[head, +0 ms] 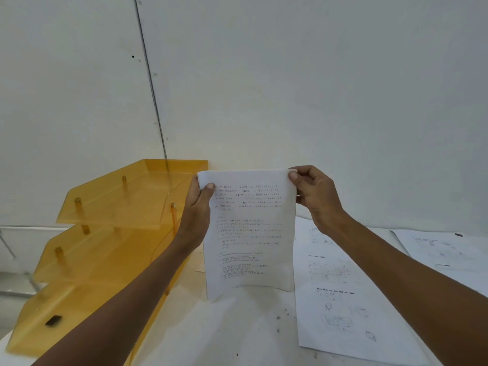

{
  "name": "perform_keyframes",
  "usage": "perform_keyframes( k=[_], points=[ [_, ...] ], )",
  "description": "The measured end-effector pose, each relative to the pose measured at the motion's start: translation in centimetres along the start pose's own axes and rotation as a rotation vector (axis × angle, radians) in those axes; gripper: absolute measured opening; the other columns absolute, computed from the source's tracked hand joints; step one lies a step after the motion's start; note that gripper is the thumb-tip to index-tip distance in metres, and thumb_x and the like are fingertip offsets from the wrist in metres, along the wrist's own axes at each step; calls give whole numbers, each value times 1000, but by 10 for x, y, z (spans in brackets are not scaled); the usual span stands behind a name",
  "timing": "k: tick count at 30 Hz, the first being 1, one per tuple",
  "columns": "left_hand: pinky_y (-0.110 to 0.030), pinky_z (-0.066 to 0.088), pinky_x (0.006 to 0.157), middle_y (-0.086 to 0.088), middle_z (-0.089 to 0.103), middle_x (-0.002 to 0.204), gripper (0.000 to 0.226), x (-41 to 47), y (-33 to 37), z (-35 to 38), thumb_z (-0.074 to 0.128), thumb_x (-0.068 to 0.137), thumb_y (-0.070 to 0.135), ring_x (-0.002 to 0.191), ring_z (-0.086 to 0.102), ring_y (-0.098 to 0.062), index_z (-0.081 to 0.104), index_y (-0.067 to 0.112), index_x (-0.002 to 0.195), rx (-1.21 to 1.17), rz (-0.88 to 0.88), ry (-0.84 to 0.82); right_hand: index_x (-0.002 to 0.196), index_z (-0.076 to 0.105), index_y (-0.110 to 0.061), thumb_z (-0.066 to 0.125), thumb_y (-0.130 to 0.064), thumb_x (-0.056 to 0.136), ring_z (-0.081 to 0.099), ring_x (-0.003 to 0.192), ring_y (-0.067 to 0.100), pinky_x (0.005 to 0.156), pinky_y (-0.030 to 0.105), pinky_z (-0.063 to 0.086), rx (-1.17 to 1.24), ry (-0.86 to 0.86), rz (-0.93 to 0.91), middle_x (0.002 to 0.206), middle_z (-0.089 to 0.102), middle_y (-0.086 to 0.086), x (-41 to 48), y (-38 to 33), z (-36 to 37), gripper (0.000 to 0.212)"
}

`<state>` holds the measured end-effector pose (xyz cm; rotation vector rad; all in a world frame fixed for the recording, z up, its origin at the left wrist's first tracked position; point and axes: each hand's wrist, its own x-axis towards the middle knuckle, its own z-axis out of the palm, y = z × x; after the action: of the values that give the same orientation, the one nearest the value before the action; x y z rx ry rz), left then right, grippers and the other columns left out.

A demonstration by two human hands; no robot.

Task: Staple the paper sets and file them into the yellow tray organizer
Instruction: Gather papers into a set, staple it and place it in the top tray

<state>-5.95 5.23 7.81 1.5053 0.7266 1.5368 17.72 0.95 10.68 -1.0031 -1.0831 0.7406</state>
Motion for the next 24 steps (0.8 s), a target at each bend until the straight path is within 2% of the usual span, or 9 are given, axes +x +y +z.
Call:
perform_keyframes(
  k=[5,8,11,14,18,21,23,24],
  points=[
    [-30,56,76,2,67,105,23,3,15,-1,42,108,11,95,67,-13,54,15,127,-6,-20,-51,94,67,-19,63,-18,97,61,84,15,71,41,52,-10,47,-53,91,70,-1,2,-1,3,5],
    [-37,62,75,-4,71,113,36,2,30,-10,47,106,12,95,72,-21,52,22,140,-95,-126,-174,95,68,-17,65,-18,95,62,82,16,72,38,55,40,88,74,92,70,-1,3,-3,2,4],
    [-40,64,75,-5,73,112,35,-4,29,-14,50,105,12,91,73,-23,58,26,135,-162,-257,-187,96,68,-13,65,-15,95,64,86,20,84,43,58,66,96,249,100,69,5,2,5,1,4],
    [-40,62,72,-7,71,111,33,-14,11,-12,48,104,13,90,70,-26,61,26,131,-68,-366,-116,91,68,-15,64,-14,94,65,90,26,85,46,59,-35,102,377,105,70,10,-6,24,-1,5],
    [-50,58,83,-15,66,122,32,-30,-25,-10,45,106,14,98,66,-34,59,27,131,7,-477,-97,93,66,-13,62,-13,96,64,87,27,73,39,59,-78,102,485,103,67,11,-23,52,-10,5],
    [-53,57,87,-17,64,123,30,-42,-46,-7,42,107,14,101,66,-36,55,25,132,43,-535,-123,96,63,-14,60,-17,98,62,85,27,60,34,56,-202,110,505,106,66,13,-32,70,-18,5],
    [-52,59,86,-14,63,123,30,-49,-55,-4,41,107,16,102,65,-35,52,26,134,59,-570,-137,98,61,-13,58,-18,98,63,91,29,62,37,59,-281,96,507,113,66,15,-35,78,-22,6],
    [-49,59,83,-12,62,123,31,-52,-57,-2,40,107,16,101,65,-32,50,26,135,54,-587,-141,100,61,-12,58,-18,99,64,94,29,69,41,61,-327,83,500,116,65,16,-36,81,-23,8]
  ],
)
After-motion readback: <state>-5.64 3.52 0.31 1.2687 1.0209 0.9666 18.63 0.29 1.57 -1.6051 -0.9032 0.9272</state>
